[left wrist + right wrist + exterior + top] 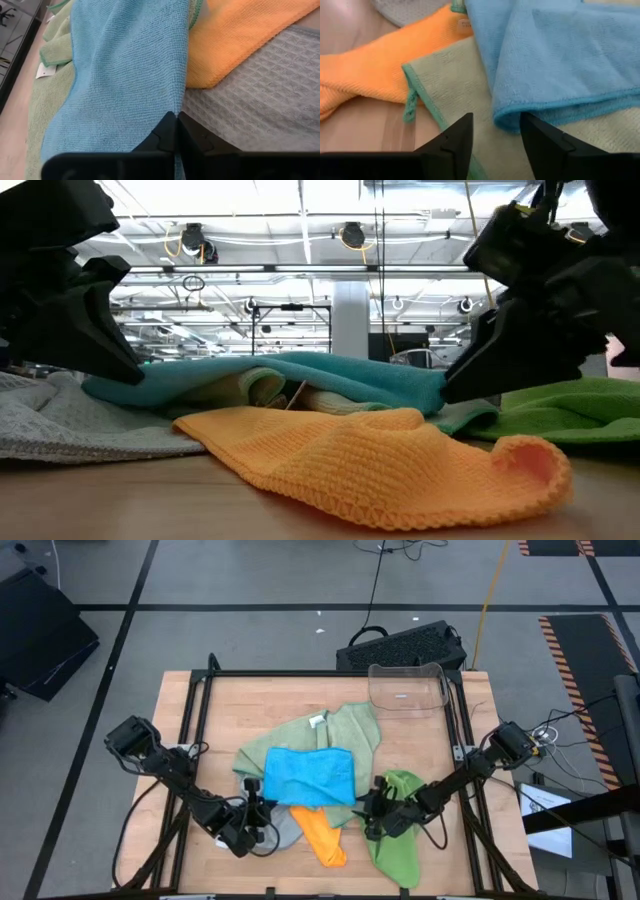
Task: Fold microfiber towels
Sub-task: Fold the blue microfiber towel
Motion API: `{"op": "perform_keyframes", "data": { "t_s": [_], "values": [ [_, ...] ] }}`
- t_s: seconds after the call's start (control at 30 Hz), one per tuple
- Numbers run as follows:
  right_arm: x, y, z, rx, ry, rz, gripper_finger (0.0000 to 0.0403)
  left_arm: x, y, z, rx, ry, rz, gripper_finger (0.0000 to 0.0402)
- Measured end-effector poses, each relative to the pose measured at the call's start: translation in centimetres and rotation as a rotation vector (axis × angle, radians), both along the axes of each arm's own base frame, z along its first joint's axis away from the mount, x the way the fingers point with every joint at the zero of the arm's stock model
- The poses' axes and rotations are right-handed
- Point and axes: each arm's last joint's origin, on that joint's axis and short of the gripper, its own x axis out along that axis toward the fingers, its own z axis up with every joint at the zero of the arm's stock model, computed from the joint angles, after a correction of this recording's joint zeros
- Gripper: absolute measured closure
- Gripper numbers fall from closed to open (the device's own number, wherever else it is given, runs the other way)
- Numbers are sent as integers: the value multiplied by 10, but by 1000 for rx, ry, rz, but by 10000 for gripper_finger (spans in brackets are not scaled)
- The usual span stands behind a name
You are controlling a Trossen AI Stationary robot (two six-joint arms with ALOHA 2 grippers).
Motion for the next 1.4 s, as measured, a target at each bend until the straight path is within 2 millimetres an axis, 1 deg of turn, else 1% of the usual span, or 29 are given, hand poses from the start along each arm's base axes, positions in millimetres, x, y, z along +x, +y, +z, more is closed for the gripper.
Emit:
{"op": "perform_keyframes", "data": {
  "t_s": [0.07, 0.2, 0.3, 0.33, 0.43, 0.5, 0.57, 0.7, 0.83, 0.93, 1.03, 1.1, 1.27, 1.4],
  "values": [
    [3, -2, 1, 10, -5, 11, 283, 0, 0, 0, 2, 1, -2, 384],
    [6, -6, 2, 21, -4, 20, 334, 0, 0, 0, 2, 2, -3, 396],
    [6, -7, 1, 8, 12, 29, 383, 0, 0, 0, -5, 10, -7, 391],
    [6, -7, 0, 10, 23, 52, 392, -1, 0, -1, -6, 17, -10, 388],
    [3, -7, 3, 32, 56, 87, 395, -3, 1, -1, -3, 60, -29, 387],
    [2, -7, 7, 55, 56, 82, 398, -4, 1, 1, -12, 87, -47, 394],
    [1, -7, 10, 63, 59, 92, 400, -5, 1, 5, -28, 92, -68, 397],
    [1, -8, 18, 82, 40, 97, 400, -9, 0, 18, -47, 62, -98, 388],
    [-2, -7, 17, 138, 89, 133, 401, -13, -1, 27, -82, 60, -128, 396],
    [-2, -6, 19, 171, 84, 145, 396, -15, -2, 28, -122, 75, -142, 394],
    [-1, -6, 20, 179, 74, 151, 384, -14, -4, 29, -153, 63, -137, 376],
    [-1, -6, 20, 177, 75, 151, 368, -13, -5, 30, -186, 47, -131, 363],
    [-4, -7, 21, 164, 97, 145, 302, -12, -6, 30, -273, 25, -61, 333],
    [-8, -8, 30, 167, 95, 144, 247, -13, -6, 30, -311, 30, -39, 304]
  ]
}}
